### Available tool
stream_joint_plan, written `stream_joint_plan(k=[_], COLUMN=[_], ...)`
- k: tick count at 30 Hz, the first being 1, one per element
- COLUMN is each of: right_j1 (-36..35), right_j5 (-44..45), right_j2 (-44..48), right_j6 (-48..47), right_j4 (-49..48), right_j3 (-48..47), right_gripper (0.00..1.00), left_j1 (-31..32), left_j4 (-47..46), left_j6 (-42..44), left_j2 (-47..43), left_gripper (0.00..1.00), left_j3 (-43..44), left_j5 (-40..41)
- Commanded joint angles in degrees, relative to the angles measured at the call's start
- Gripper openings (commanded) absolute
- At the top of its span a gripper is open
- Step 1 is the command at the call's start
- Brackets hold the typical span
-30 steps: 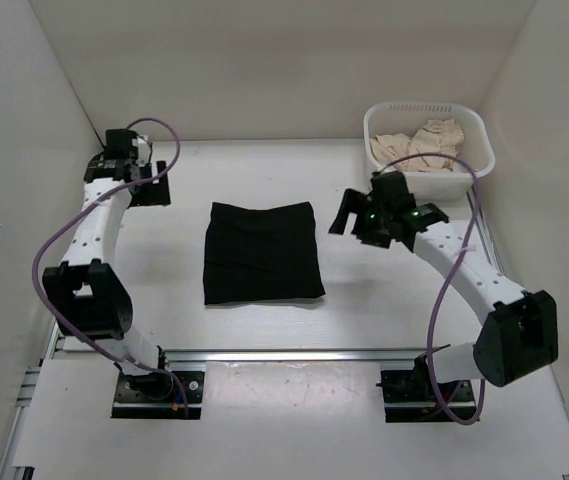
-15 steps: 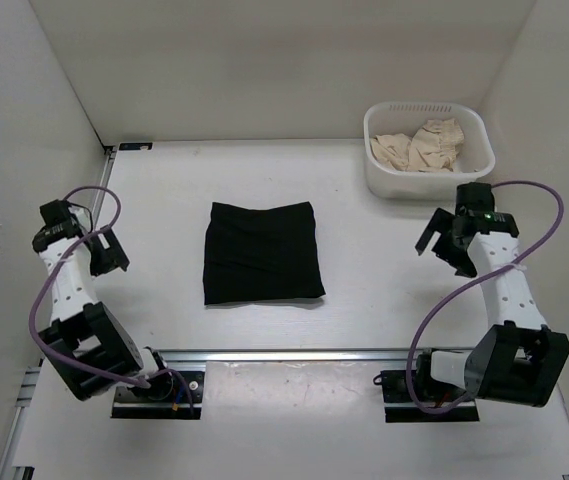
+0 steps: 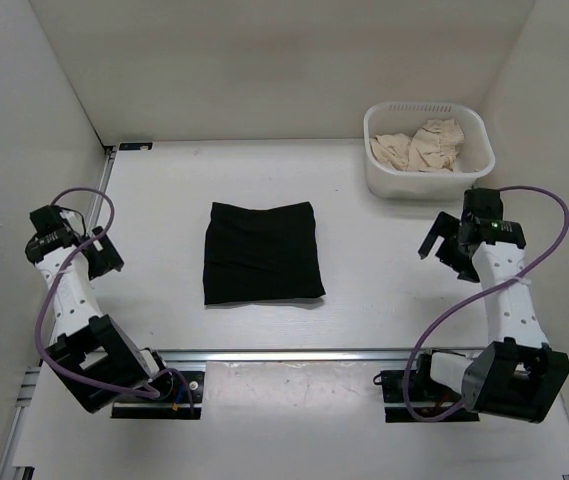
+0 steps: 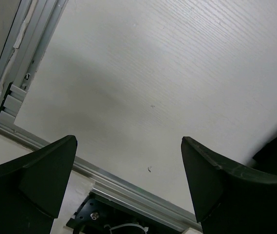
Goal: Fold and stack the trousers
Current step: Fold the trousers
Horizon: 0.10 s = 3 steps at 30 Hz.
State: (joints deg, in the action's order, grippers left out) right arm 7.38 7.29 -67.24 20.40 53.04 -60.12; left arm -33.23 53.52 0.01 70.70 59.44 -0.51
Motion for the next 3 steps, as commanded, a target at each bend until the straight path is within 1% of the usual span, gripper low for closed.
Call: stream_joint_plan(k=[1, 3], right_j1=[0.01, 0.01], right_j5=[-0.52, -0.52], right_j2=[2.72, 3.51], right_j6=[-1.68, -1.68], right_j4=[0.06, -0.47], right_j3=[0.79, 1.49], right_gripper=[0.98, 0.98], left_j1=[-0.25, -0.25], left_j4=[-0.61, -0.08], left_j6=[-0.01, -0.01], left_j2=[-1.61, -1.61], left_gripper=[1.0, 1.0], left_j3=[1.91, 1.91], left_j5=[-1.77, -1.77])
